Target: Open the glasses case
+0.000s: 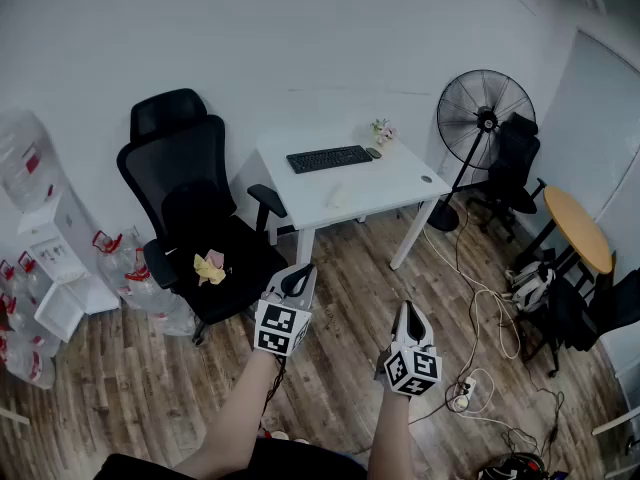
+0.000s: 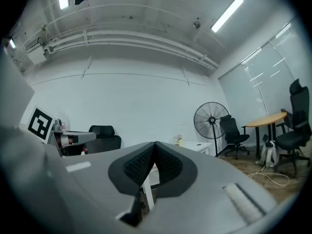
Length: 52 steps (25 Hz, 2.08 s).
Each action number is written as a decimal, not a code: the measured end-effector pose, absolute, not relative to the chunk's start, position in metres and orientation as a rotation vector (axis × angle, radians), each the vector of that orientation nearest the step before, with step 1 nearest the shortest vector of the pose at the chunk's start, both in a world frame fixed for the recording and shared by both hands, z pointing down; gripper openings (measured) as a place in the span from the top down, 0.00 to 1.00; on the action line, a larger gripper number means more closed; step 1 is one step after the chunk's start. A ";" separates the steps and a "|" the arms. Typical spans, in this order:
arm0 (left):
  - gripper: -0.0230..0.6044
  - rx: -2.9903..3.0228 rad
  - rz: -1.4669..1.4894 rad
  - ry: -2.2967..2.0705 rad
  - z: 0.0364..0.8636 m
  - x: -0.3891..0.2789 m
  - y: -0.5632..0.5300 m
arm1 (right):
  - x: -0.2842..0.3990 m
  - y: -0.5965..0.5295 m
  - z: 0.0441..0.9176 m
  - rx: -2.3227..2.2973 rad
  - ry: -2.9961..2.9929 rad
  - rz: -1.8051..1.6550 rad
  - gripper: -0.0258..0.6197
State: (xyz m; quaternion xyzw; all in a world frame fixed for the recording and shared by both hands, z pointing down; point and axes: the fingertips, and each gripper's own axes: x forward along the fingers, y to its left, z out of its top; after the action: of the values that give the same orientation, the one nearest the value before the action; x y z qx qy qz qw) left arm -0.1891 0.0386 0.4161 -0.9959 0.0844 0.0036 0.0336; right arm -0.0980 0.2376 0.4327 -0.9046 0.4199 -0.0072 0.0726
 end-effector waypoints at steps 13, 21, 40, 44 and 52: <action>0.95 -3.084 0.013 0.246 0.420 -0.193 0.041 | -0.105 0.240 0.435 -2.726 1.264 -0.024 0.94; 0.95 -3.080 -0.017 0.219 0.431 -0.196 0.046 | -0.113 0.241 0.445 -2.724 1.280 -0.047 0.94; 0.95 -3.122 -0.020 0.189 0.442 -0.191 0.029 | -0.112 0.222 0.437 -2.679 1.301 -0.015 0.73; 0.95 -3.124 -0.020 0.182 0.445 -0.188 0.023 | -0.110 0.215 0.440 -2.662 1.304 -0.016 0.66; 0.95 -3.120 -0.022 0.169 0.447 -0.183 0.009 | -0.106 0.206 0.451 -2.631 1.294 -0.051 0.58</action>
State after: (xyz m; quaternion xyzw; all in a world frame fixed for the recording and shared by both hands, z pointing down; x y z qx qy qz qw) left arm -0.1833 0.0095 0.4467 -0.9985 0.0541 -0.0069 0.0086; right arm -0.1055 0.2057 0.4510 -0.8923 0.4388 -0.0172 0.1043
